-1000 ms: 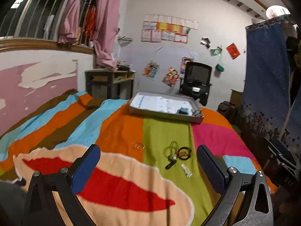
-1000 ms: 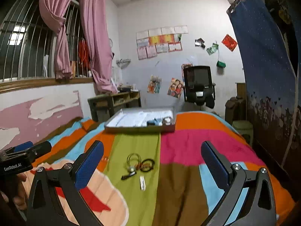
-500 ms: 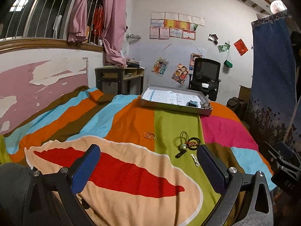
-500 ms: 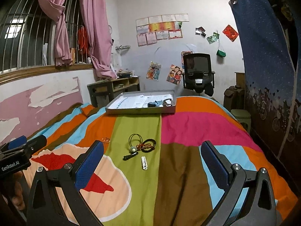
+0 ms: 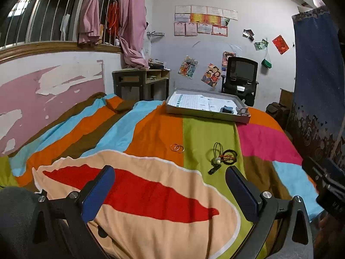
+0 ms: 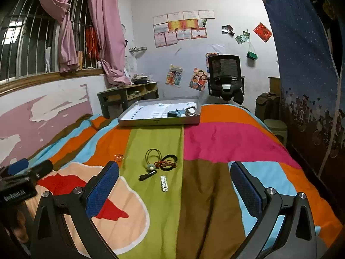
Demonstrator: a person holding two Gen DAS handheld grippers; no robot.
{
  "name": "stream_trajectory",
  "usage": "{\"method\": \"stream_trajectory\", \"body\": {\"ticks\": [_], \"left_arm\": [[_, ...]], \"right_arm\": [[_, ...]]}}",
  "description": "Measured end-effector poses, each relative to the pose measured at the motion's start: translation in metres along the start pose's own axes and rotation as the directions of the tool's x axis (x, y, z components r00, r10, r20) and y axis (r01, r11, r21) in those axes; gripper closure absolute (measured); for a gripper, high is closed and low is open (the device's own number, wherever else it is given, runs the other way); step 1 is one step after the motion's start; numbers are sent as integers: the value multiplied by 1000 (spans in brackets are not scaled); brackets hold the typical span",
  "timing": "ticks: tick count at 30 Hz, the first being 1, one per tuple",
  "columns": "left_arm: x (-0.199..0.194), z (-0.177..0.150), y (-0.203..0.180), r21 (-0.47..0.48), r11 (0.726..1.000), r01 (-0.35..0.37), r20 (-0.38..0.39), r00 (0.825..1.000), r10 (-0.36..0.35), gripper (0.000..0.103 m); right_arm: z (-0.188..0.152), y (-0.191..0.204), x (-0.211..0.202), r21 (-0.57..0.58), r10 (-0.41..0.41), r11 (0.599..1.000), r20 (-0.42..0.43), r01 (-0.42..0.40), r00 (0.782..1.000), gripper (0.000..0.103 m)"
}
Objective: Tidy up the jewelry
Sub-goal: 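Withdraw both open tools from the tray back over the remaining jewelry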
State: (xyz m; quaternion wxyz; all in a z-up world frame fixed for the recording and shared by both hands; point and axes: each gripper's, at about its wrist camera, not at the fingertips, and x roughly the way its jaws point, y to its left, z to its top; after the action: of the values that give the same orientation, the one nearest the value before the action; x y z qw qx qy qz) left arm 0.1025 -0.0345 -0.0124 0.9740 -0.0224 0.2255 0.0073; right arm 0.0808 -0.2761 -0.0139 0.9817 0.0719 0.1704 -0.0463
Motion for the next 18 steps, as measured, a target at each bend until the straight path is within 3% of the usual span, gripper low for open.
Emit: {"method": "stream_trajectory", "body": {"ticks": [3,7,12,18], "left_arm": [[4,16,3,14,1000,16,2,1000,-16,0],[18,40,4,91,996,-25,4,1000,25,0],[46,66,9,115,993,-24,-21,999,26,0],[107,79,17,111,994,-13,-175,984,33,0]], "right_arm": [[9,0,5,-13,-9,1000,8,9,1000,1],[27,0,16,-35,1,999,16,-1,1000,1],[58,5,45,-91,23,996,18,-21,1000,1],[92,13,93,-51,62,997,7,-61,998,1]]}}
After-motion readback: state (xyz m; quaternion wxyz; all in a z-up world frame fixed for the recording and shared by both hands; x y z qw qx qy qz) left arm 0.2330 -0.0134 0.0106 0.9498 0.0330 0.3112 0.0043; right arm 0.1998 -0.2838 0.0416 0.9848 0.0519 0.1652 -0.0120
